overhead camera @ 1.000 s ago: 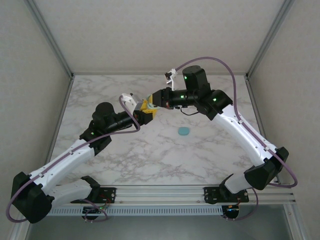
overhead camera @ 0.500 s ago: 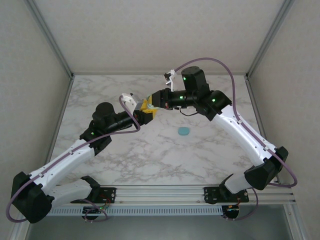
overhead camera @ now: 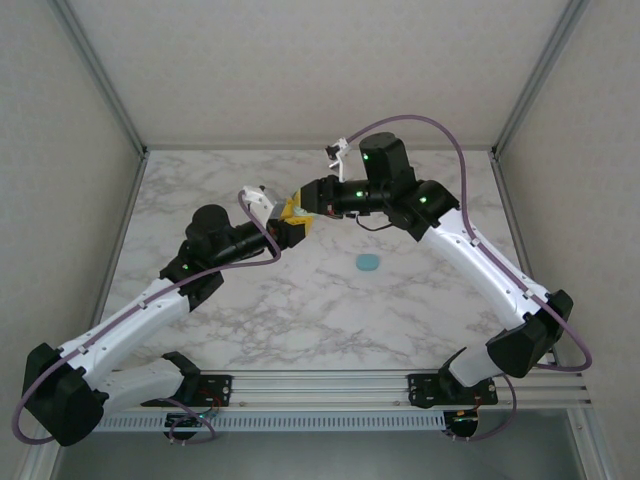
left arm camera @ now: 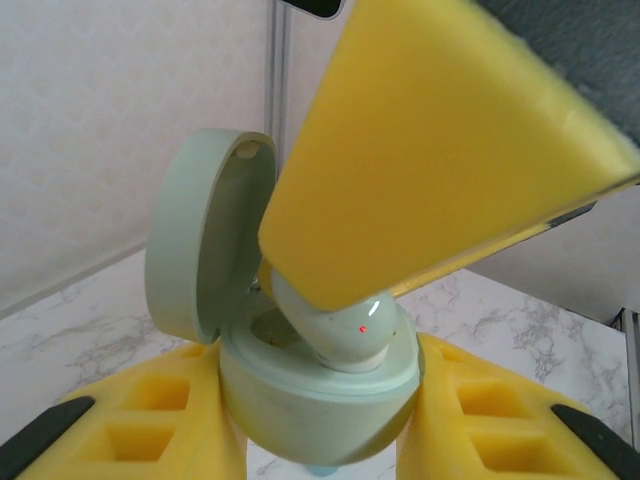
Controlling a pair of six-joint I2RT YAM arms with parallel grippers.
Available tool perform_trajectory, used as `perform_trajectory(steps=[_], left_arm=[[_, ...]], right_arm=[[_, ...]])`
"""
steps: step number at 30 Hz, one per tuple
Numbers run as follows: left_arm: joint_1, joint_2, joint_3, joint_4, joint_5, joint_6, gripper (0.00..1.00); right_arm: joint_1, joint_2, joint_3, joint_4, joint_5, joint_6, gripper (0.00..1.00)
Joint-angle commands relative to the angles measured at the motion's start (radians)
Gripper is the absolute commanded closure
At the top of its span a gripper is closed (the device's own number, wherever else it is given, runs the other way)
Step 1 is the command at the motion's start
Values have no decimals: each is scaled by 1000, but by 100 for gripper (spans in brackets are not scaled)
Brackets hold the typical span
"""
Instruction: Insert the wireless bluetooth earbuds into the charging case
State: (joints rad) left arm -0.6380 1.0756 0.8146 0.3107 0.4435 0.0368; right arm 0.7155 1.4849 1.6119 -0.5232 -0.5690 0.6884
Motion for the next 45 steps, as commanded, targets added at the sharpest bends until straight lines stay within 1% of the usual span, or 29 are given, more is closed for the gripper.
perform_trajectory(steps=[1,11,13,14,18,23,28,45], left_arm=[[-14,-12,18,83,15,-21,77],[-14,-19,21,73,18,-22,77],[-14,-20,20,69,18,-21,77],[-14,-22,20,67,17,-20,77],[-14,-19,20,61,18,-16,77],[-14,-16,18,54,21,-15,77],[-15,-15,12,50,18,-11,78],[-15,-25,9,59,13,-20,78]], right_arm=[[13,17,21,-68,37,-30,74],[13,22,73,-114,72,-55,69],[13,20,81,-125,83,-58,67],[13,18,85,-127,85,-62,67],[13,22,102,-125,75,-65,65],[13,30,129,-123,62,-74,65],[13,35,160,-133,75,-82,64],[13,17,157,-171,136,-91,65]])
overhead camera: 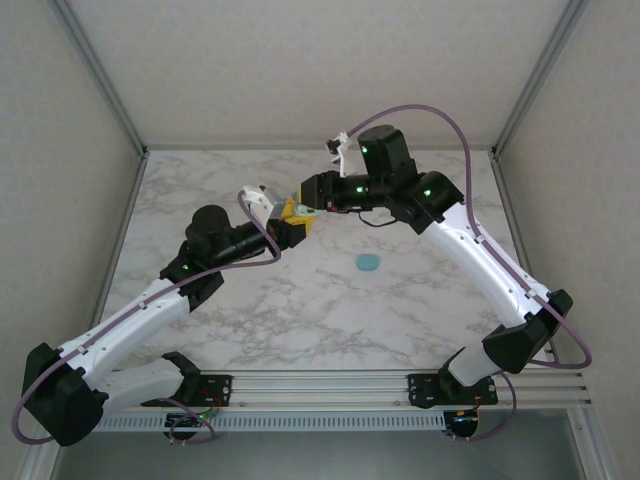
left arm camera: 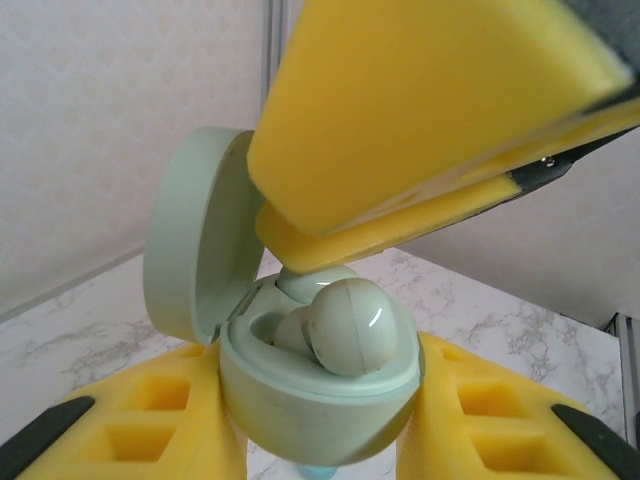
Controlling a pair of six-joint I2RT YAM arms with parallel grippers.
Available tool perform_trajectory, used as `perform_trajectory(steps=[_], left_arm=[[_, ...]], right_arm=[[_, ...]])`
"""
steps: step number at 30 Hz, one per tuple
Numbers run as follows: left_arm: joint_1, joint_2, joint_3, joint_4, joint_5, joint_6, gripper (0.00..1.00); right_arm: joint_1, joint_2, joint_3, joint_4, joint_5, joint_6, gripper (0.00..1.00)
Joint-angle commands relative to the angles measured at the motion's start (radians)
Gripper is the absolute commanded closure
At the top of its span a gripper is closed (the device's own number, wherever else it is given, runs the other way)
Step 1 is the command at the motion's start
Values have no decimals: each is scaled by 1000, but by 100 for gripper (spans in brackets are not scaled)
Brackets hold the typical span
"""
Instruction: Insert the wireless bluetooth earbuds into the charging case
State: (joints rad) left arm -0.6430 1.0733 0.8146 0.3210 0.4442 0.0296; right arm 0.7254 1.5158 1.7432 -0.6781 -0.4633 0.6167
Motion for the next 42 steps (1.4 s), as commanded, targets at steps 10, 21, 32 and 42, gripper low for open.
perform_trajectory(steps=[10,21,32,42], left_arm=[[-10,-13,15,49,19,-14,78],[-11,-17,17,39,34,-15,78],[-10,-34,20,-10,77,31,78],[-15,-44,12,-22,107,64,78]], right_arm=[[3,-47,17,-82,45,-205,59],[3,-141,-93,17,58,-561,54],[8,-228,-218,28,34,-1219,61],[11,-183,-155,-21,-43,-1400,64]])
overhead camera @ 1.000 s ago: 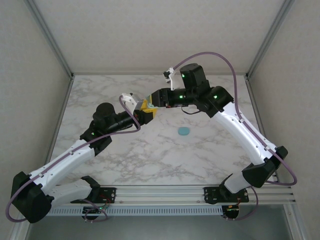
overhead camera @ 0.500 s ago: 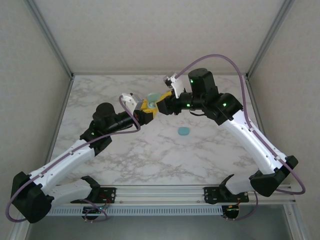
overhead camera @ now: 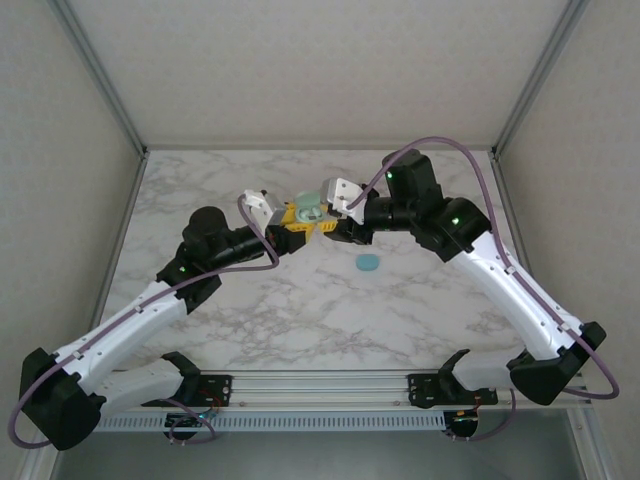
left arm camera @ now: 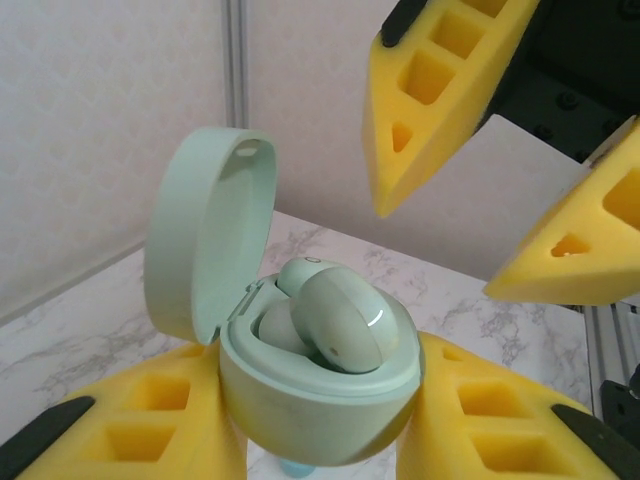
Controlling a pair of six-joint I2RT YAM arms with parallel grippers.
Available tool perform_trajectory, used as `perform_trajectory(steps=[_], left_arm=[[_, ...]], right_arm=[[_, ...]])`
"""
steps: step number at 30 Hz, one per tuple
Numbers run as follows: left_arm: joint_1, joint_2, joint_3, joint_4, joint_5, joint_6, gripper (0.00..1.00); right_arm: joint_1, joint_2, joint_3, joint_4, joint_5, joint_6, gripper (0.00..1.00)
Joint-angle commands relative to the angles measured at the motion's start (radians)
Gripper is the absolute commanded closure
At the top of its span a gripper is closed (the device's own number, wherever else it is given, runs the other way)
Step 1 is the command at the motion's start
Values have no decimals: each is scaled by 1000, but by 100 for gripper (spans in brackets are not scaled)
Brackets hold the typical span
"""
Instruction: Insert the wireless bluetooth earbuds into the charging case
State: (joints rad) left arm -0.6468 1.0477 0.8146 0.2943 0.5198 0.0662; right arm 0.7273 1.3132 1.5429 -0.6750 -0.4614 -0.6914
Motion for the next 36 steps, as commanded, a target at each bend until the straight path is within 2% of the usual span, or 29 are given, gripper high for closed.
perform_trajectory(steps=[1,6,21,28,36], left_arm=[[-11,-18,13,0,34,35,78],[-14,-15,29,-42,41,59,79],[-19,2,40,-45,45,59,79],[-19,3,41,-49,39,57,79],[-20,2,42,-40,20,54,79]], right_arm=[[9,28,49,-24,-46,-96,64],[9,45,47,20,-42,-98,62],[9,156,171,-172,-119,-215,62],[9,200,201,-199,-99,-223,65],[14,218,204,-241,-74,-269,64]])
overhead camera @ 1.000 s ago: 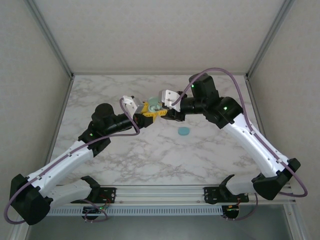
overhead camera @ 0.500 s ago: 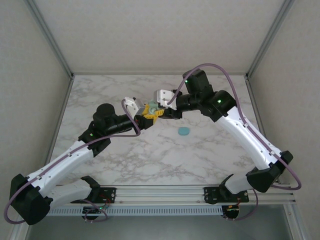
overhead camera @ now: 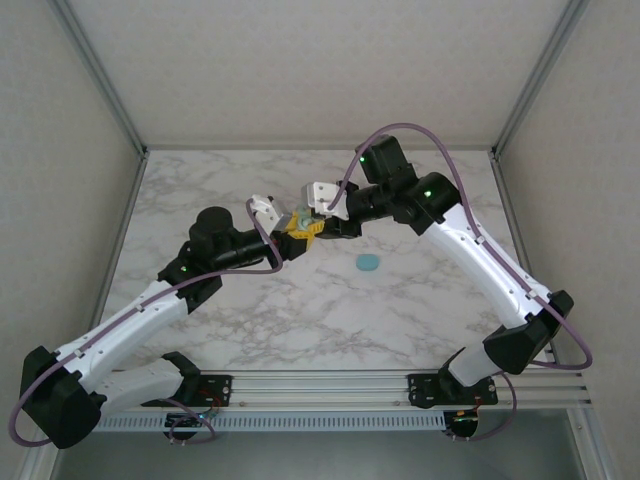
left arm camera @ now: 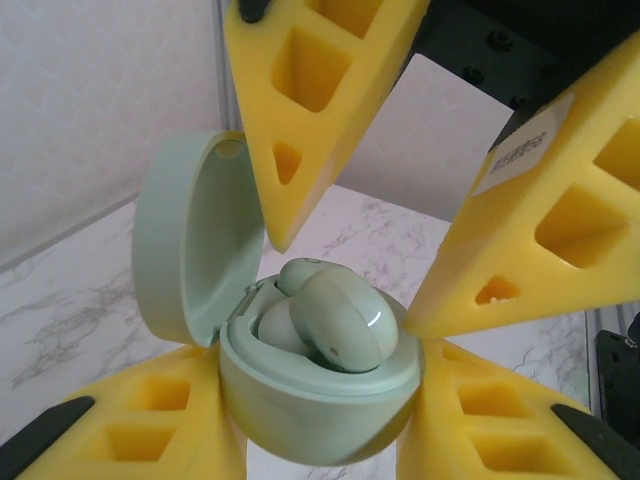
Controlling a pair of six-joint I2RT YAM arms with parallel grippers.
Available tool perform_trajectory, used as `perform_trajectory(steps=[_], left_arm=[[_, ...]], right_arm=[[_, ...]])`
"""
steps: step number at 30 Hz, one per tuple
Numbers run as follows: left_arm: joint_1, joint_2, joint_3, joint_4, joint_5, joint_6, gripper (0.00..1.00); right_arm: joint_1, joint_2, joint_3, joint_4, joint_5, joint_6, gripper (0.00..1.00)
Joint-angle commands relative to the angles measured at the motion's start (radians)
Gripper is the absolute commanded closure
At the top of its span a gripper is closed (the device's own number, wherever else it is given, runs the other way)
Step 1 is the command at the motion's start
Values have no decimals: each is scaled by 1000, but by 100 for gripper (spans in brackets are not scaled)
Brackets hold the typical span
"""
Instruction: Insert the wireless bluetooth earbuds into the charging case
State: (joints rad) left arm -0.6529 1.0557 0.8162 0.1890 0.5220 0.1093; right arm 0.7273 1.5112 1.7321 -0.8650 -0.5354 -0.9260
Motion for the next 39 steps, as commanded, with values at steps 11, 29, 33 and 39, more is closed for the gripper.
perform_trajectory(steps=[11,29,33,39], left_arm=[[-13,2,41,75,7,-1,79],[-14,-10,44,60,-8,8,79],[-15,-10,41,61,-13,7,79],[-15,-15,21,80,-63,0,79]], right_arm=[[66,25,-5,-23,85,-56,67],[84,48,28,-37,134,4,79],[83,34,11,-15,152,41,82],[83,0,-5,38,153,146,83]])
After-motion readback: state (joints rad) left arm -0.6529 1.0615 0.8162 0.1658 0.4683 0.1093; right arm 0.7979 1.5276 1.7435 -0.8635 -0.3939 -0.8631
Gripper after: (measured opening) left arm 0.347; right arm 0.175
